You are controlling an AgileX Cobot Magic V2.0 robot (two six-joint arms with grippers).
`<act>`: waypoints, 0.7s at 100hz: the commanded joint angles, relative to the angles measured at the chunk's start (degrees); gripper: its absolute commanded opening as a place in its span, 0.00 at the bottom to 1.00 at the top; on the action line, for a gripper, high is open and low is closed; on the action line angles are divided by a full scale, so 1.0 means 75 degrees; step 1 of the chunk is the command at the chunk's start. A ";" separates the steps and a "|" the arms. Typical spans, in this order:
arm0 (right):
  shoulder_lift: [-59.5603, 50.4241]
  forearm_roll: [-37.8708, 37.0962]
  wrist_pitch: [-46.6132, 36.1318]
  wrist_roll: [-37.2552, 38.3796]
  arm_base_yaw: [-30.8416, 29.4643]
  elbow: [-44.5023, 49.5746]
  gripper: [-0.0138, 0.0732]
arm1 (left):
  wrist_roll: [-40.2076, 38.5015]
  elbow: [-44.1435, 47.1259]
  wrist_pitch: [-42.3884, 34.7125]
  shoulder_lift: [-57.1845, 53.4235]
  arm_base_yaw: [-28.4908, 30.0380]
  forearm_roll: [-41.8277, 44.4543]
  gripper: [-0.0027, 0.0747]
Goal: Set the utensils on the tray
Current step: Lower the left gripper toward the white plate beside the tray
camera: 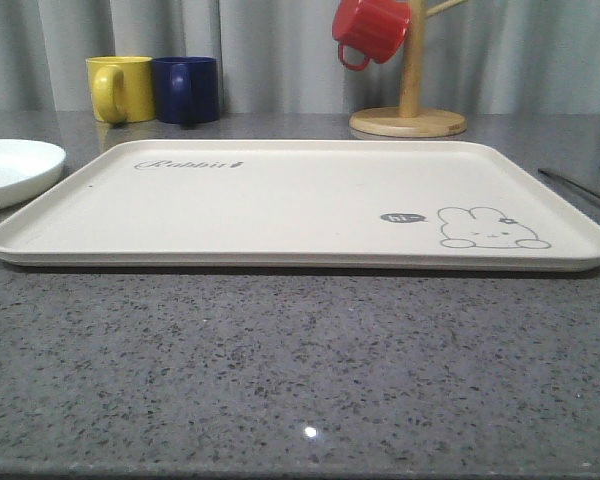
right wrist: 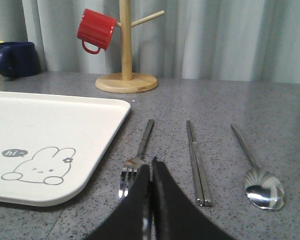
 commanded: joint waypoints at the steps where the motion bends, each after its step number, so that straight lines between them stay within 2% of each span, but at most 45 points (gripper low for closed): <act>1: -0.0145 0.0000 -0.0642 -0.0059 -0.0045 -0.0137 0.08 | -0.0052 0.0324 -0.0632 -0.0261 0.0005 -0.0049 0.01; 30: -0.0145 0.0000 -0.0642 -0.0059 -0.0045 -0.0137 0.08 | -0.0052 0.0277 -0.0637 -0.0261 0.0005 -0.0049 0.01; 44: -0.0145 0.0000 -0.0642 -0.0059 -0.0045 -0.0137 0.08 | -0.0052 -0.0152 -0.0528 -0.0261 0.0005 -0.0049 0.01; 56: -0.0145 0.0000 -0.0642 -0.0059 -0.0045 -0.0137 0.08 | -0.0052 -0.1013 0.0210 -0.0023 0.0005 -0.0442 0.01; 70: -0.0145 0.0000 -0.0642 -0.0059 -0.0045 -0.0137 0.08 | -0.0052 -0.2490 0.1747 0.0789 0.0005 -0.0504 0.01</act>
